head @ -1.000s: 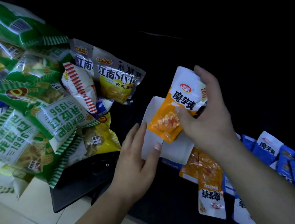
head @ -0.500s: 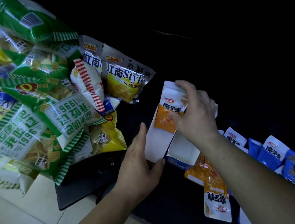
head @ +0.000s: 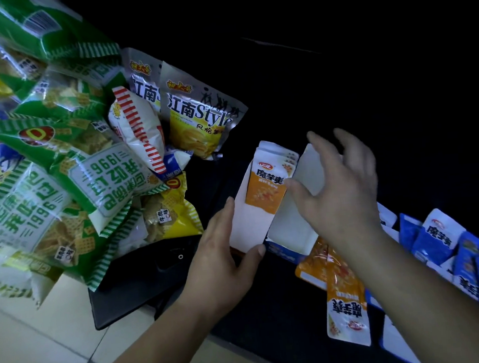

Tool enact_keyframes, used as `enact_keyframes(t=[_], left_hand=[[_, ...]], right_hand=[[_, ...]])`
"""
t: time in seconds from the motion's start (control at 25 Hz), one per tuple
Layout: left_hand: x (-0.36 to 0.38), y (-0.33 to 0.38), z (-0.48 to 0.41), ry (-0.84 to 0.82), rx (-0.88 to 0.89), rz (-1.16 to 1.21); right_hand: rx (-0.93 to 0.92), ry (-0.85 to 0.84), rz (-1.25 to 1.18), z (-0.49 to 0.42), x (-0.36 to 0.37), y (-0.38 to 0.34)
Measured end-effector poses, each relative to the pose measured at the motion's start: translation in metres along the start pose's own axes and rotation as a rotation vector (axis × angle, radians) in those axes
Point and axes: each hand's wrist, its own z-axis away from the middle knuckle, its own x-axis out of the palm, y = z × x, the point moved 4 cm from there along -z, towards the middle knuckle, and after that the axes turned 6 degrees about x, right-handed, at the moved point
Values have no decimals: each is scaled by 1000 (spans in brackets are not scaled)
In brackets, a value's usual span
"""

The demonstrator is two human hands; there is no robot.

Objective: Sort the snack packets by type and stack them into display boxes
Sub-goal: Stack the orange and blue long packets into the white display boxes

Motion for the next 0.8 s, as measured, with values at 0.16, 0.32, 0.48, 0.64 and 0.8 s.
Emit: enact_keyframes(t=[0.16, 0.32, 0.48, 0.64, 0.8], left_hand=[[5, 7, 3, 41, -30, 20], [9, 12, 4, 58, -64, -16], [13, 9, 3, 75, -76, -65], [8, 6, -7, 114, -92, -83], [-3, 19, -1, 157, -80, -195]], right_hand=[[215, -221, -181, 37, -3, -5], [133, -192, -73, 46, 2, -10], [382, -397, -339, 56, 13, 4], [331, -452, -507, 42, 23, -2], [302, -393, -552, 42, 6, 10]])
